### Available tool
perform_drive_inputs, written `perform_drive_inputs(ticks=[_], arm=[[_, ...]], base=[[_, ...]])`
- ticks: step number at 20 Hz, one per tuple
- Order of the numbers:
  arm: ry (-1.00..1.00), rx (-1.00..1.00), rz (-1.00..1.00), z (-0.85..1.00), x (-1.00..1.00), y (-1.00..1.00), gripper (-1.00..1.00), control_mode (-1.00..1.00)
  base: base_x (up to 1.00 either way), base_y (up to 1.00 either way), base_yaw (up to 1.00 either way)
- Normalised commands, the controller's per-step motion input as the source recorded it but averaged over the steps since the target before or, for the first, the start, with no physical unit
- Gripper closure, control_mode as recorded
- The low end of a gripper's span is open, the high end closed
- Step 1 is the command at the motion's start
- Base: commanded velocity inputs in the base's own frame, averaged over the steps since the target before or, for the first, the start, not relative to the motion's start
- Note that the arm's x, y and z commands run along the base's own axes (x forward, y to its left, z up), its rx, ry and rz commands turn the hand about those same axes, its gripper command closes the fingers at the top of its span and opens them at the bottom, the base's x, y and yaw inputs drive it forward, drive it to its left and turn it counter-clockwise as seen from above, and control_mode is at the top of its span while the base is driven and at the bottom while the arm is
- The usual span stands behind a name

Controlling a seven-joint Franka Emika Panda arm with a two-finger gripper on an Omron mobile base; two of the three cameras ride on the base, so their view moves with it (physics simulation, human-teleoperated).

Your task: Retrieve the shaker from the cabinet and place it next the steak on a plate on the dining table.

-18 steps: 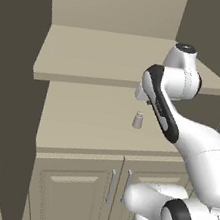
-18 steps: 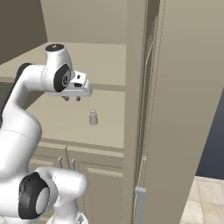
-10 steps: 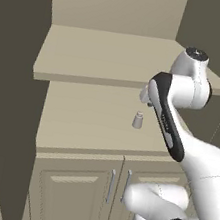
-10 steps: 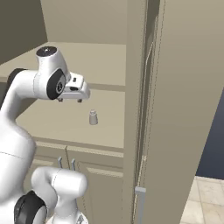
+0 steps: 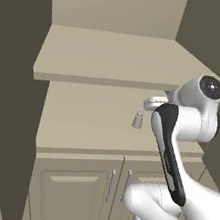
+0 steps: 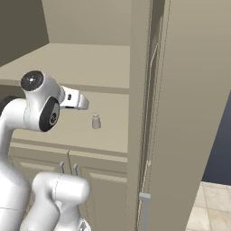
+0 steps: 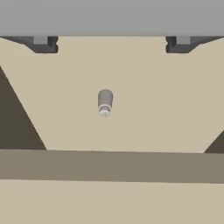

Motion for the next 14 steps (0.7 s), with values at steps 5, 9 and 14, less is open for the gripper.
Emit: perform_drive_inputs(ticks=[5, 9, 14], arm=[[-0.36, 0.01, 0.00, -0.02, 0.00, 0.00, -1.00, -1.00], [-0.22, 0.03, 0.04, -0.04, 0.00, 0.00, -1.00, -1.00], [-0.09, 0.03, 0.08, -0.02, 0.00, -0.07, -1.00, -1.00]], base=[[0.00, 0.00, 0.00], [0.00, 0.00, 0.00], [0.00, 0.00, 0.00]])
